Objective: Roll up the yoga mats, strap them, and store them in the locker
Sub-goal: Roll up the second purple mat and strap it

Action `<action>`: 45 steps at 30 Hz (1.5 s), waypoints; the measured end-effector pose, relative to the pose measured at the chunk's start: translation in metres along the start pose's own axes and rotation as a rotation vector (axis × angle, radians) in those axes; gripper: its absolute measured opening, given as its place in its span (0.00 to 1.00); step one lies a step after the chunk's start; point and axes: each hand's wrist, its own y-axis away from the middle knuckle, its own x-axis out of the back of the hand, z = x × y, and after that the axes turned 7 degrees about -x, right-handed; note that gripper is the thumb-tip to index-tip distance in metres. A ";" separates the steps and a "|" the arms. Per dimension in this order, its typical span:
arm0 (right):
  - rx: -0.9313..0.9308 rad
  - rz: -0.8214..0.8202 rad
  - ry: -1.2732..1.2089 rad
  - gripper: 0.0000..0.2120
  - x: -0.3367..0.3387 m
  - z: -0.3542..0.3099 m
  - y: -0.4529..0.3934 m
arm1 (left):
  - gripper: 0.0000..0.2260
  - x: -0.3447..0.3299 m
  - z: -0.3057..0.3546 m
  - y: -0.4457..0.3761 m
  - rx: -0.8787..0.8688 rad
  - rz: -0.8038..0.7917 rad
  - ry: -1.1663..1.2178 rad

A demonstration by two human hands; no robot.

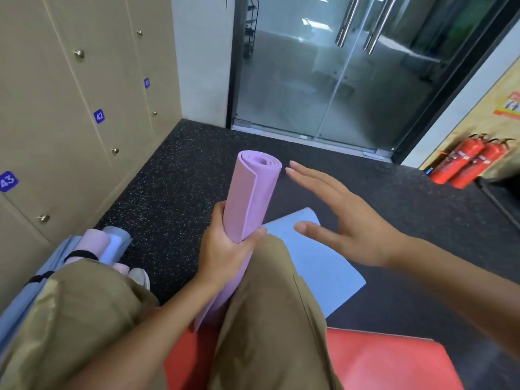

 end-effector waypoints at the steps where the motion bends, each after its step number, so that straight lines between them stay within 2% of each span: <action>1: -0.044 -0.014 0.013 0.34 0.001 0.009 0.012 | 0.27 -0.002 0.000 0.000 0.001 -0.003 -0.007; 8: -0.345 -0.186 0.005 0.25 -0.024 0.075 0.094 | 0.28 -0.011 0.004 0.003 -0.020 -0.028 -0.049; 12: -0.580 -0.488 0.066 0.20 -0.054 0.111 0.137 | 0.32 -0.018 0.009 0.005 -0.042 -0.078 -0.071; 17: -0.701 -0.899 0.158 0.18 -0.074 0.134 0.178 | 0.32 -0.028 0.013 0.009 -0.076 -0.146 -0.093; 24: -0.805 -1.112 0.231 0.21 -0.083 0.150 0.220 | 0.31 -0.038 0.015 0.013 -0.092 -0.208 -0.108; 27: -0.779 -1.157 0.290 0.20 -0.089 0.161 0.236 | 0.31 -0.040 0.016 0.014 -0.089 -0.204 -0.107; 30: -0.750 -1.146 0.328 0.17 -0.094 0.170 0.249 | 0.32 -0.039 0.018 0.014 -0.090 -0.196 -0.100; 32: -0.750 -1.128 0.307 0.19 -0.097 0.173 0.253 | 0.31 -0.039 0.018 0.015 -0.091 -0.201 -0.103; 34: -0.797 -1.077 0.303 0.15 -0.096 0.173 0.254 | 0.31 -0.040 0.018 0.015 -0.094 -0.206 -0.103; 36: -0.843 -1.058 0.283 0.15 -0.094 0.170 0.254 | 0.30 -0.040 0.017 0.014 -0.094 -0.211 -0.105; 39: -0.903 -1.068 0.241 0.13 -0.097 0.173 0.257 | 0.30 -0.041 0.017 0.013 -0.097 -0.209 -0.105; 42: -0.978 -1.092 0.206 0.07 -0.097 0.174 0.254 | 0.29 -0.042 0.017 0.014 -0.104 -0.209 -0.102; 45: -1.099 -1.071 0.138 0.12 -0.089 0.172 0.244 | 0.28 -0.043 0.016 0.014 -0.112 -0.210 -0.102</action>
